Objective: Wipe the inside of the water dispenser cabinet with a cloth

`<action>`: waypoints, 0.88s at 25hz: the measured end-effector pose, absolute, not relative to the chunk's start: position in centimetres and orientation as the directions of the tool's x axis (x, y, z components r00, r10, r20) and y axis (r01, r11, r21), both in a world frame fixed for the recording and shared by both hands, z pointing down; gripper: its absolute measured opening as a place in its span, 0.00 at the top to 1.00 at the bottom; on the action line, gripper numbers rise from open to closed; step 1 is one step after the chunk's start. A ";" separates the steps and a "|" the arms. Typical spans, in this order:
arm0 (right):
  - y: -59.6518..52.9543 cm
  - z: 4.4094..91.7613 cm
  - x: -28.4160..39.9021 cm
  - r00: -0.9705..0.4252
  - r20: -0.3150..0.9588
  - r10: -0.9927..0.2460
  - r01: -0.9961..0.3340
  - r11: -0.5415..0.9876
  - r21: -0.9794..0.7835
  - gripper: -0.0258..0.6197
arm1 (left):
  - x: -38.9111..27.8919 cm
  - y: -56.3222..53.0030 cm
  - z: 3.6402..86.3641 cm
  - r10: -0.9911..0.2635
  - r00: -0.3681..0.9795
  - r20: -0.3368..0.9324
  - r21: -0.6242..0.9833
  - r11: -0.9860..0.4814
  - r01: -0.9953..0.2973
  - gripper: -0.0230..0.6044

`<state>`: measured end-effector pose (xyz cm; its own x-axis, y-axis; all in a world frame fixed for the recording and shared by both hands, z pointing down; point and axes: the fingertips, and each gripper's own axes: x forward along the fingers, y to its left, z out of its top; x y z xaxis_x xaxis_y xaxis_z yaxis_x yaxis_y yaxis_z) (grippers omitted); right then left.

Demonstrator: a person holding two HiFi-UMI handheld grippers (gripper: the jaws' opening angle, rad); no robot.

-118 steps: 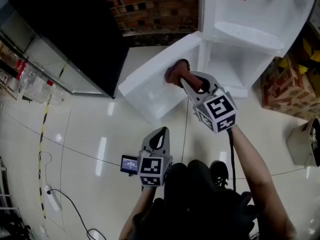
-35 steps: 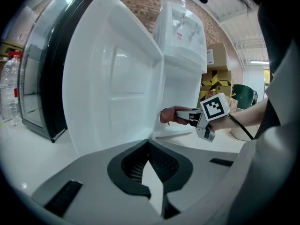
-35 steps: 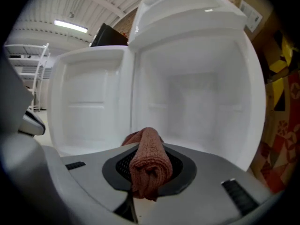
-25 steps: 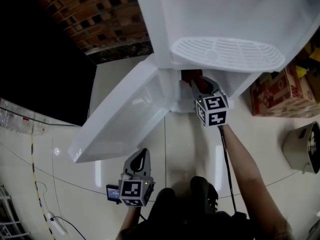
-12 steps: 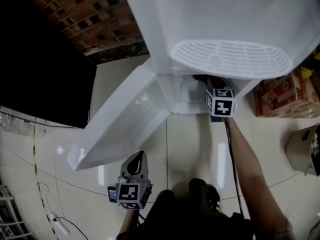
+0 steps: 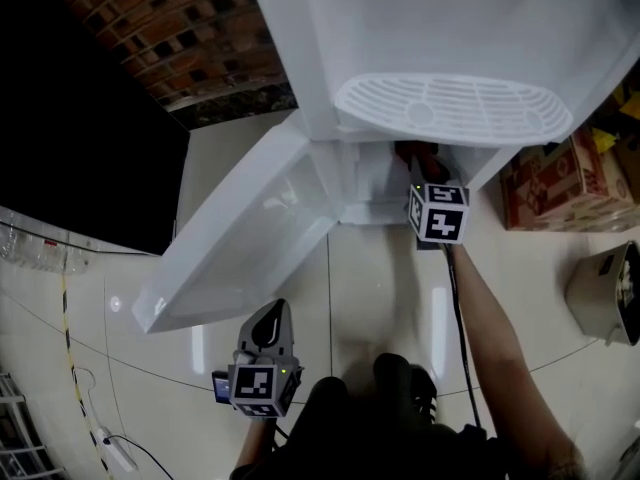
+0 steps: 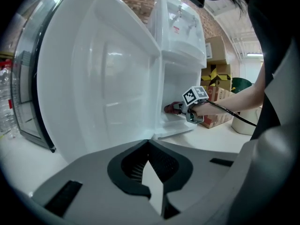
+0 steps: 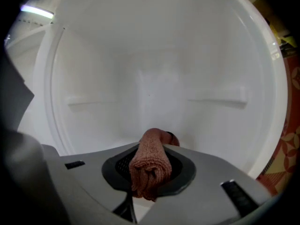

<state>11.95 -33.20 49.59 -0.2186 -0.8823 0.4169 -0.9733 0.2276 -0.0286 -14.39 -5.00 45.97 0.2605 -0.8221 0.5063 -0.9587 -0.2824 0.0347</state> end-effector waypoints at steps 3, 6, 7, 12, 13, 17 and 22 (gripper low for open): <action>-31.1 48.4 6.1 -0.353 0.379 -0.856 -0.930 0.365 -0.043 0.83 | -14.2 -5.0 45.9 -0.824 0.263 0.502 0.042 -0.280 -0.959 1.00; -29.2 48.3 1.6 -0.436 0.372 -0.819 -0.887 0.461 -0.023 0.83 | -13.5 -5.0 45.8 -0.820 0.280 0.499 0.046 -0.298 -0.953 1.00; -29.0 48.5 1.1 -0.440 0.379 -0.814 -0.883 0.469 -0.017 0.83 | -13.4 -4.9 45.8 -0.819 0.284 0.499 0.044 -0.303 -0.952 1.00; -29.9 50.9 5.4 -0.329 0.442 -0.835 -0.932 0.362 -0.009 0.83 | -14.7 -4.7 45.9 -0.832 0.259 0.491 0.038 -0.276 -0.960 1.00; -30.2 51.1 6.9 -0.298 0.451 -0.841 -0.944 0.329 -0.012 0.83 | -14.8 -4.9 45.8 -0.834 0.255 0.489 0.043 -0.269 -0.962 1.00; -30.1 51.5 13.1 -0.162 0.474 -0.865 -0.982 0.190 0.012 0.83 | -14.4 -5.2 45.8 -0.834 0.266 0.484 0.058 -0.273 -0.960 1.00; -28.1 52.0 17.8 -0.042 0.473 -0.880 -0.995 0.078 0.056 0.83 | -13.8 -5.1 45.6 -0.832 0.279 0.480 0.062 -0.286 -0.956 1.00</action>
